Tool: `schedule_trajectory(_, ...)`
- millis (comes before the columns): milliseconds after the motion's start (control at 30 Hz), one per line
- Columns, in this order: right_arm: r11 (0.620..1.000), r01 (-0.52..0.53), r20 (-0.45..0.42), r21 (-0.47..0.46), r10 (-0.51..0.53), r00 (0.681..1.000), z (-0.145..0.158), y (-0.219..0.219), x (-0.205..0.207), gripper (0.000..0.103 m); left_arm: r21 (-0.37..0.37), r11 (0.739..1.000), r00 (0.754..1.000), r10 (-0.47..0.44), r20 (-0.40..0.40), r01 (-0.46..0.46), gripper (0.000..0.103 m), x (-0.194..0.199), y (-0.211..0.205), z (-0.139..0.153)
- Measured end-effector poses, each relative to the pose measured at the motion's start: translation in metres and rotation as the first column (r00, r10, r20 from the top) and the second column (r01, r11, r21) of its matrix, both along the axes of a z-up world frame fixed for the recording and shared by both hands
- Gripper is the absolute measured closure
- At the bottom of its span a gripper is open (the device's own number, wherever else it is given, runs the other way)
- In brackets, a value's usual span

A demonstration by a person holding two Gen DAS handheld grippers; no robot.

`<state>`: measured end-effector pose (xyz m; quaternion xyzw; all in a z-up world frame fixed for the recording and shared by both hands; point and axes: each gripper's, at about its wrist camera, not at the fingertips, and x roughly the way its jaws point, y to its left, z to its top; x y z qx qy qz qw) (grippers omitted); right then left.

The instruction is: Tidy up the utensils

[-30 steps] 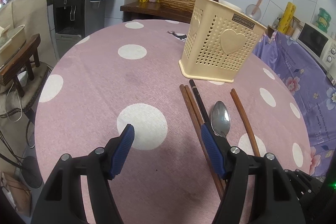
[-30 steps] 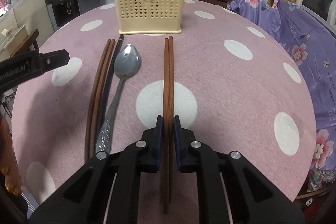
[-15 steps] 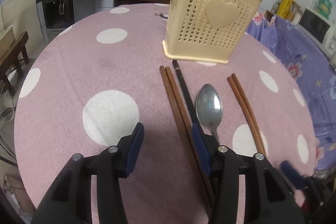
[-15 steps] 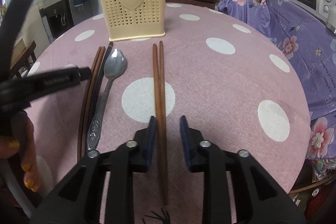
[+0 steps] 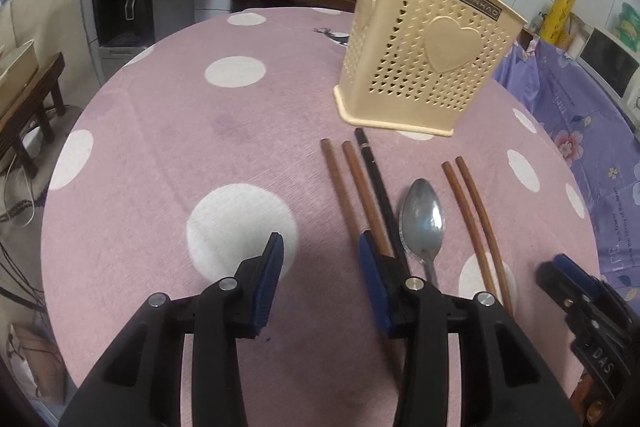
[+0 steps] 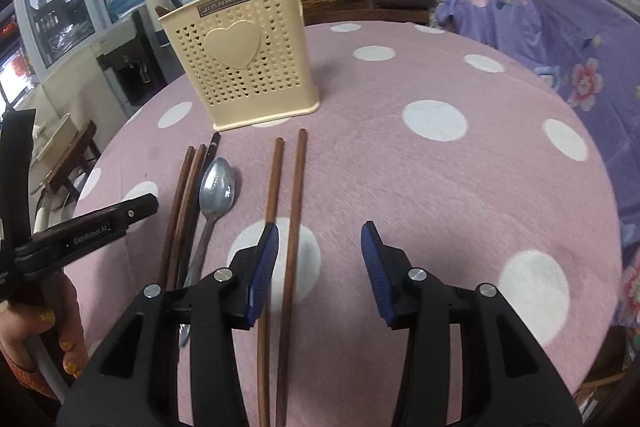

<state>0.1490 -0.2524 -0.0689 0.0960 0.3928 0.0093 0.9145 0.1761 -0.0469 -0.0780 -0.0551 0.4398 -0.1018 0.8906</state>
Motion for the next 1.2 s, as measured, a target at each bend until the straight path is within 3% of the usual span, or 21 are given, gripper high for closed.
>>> schedule_trajectory(167,0.998,-0.056,-0.046,-0.019,0.055,0.997,-0.009,0.014,0.042,0.064,0.008,1.0,1.0,0.006,-0.002,-0.006,0.062,0.009,-0.008,0.0)
schedule_trajectory(267,0.995,-0.064,-0.077,-0.078,0.058,0.995,-0.016,0.023,0.061,0.069,0.016,1.0,1.0,0.017,-0.007,-0.017,0.062,0.012,-0.006,-0.003)
schedule_trajectory(467,0.984,-0.067,-0.097,-0.165,0.052,0.994,-0.022,0.033,0.074,0.072,-0.003,1.0,0.999,0.028,-0.03,-0.028,0.062,0.017,-0.007,-0.008)
schedule_trajectory(1000,0.987,-0.028,-0.106,-0.159,0.011,0.994,-0.023,0.024,0.101,0.072,0.114,0.991,0.997,0.07,-0.016,-0.068,0.065,0.047,-0.028,-0.009)
schedule_trajectory(1200,0.985,-0.008,-0.099,-0.17,-0.009,0.995,-0.022,0.026,0.112,0.08,0.164,0.984,0.998,0.068,0.004,-0.067,0.074,0.05,-0.036,-0.01)
